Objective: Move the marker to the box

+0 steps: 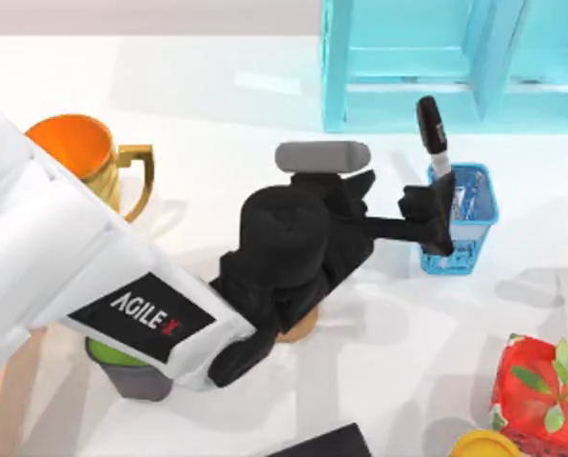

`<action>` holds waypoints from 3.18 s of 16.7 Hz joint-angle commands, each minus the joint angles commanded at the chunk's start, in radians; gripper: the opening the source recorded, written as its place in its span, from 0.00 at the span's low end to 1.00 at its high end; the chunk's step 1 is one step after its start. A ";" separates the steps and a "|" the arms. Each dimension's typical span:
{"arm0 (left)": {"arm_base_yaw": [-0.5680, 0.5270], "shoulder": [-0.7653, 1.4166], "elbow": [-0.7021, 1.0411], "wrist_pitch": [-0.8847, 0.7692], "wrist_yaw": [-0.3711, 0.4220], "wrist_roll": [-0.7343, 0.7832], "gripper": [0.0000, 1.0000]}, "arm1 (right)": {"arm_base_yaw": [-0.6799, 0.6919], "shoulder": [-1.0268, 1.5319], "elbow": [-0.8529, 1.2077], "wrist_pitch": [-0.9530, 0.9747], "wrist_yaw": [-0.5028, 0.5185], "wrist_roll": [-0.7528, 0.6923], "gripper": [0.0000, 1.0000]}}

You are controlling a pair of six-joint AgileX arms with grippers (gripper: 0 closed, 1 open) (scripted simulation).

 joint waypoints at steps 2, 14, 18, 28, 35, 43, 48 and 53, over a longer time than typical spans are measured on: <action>-0.004 0.013 0.013 -0.033 0.001 0.000 1.00 | 0.000 0.000 0.000 0.000 0.000 0.000 1.00; -0.013 0.168 0.286 -0.183 -0.003 -0.005 1.00 | 0.000 0.000 0.000 0.000 0.000 0.000 1.00; -0.009 0.244 0.378 -0.197 0.003 -0.005 1.00 | 0.000 0.000 0.000 0.000 0.000 0.000 1.00; 0.004 0.327 0.452 -0.191 0.016 -0.003 1.00 | 0.000 0.000 0.000 0.000 0.000 0.000 1.00; 0.004 0.327 0.452 -0.191 0.016 -0.003 0.55 | 0.000 0.000 0.000 0.000 0.000 0.000 1.00; 0.004 0.327 0.452 -0.191 0.016 -0.003 0.00 | 0.000 0.000 0.000 0.000 0.000 0.000 1.00; 0.004 0.327 0.452 -0.191 0.016 -0.003 0.00 | 0.000 0.000 0.000 0.000 0.000 0.000 1.00; 0.013 0.308 0.451 -0.196 0.014 0.004 0.00 | 0.000 0.000 0.000 0.000 0.000 0.000 1.00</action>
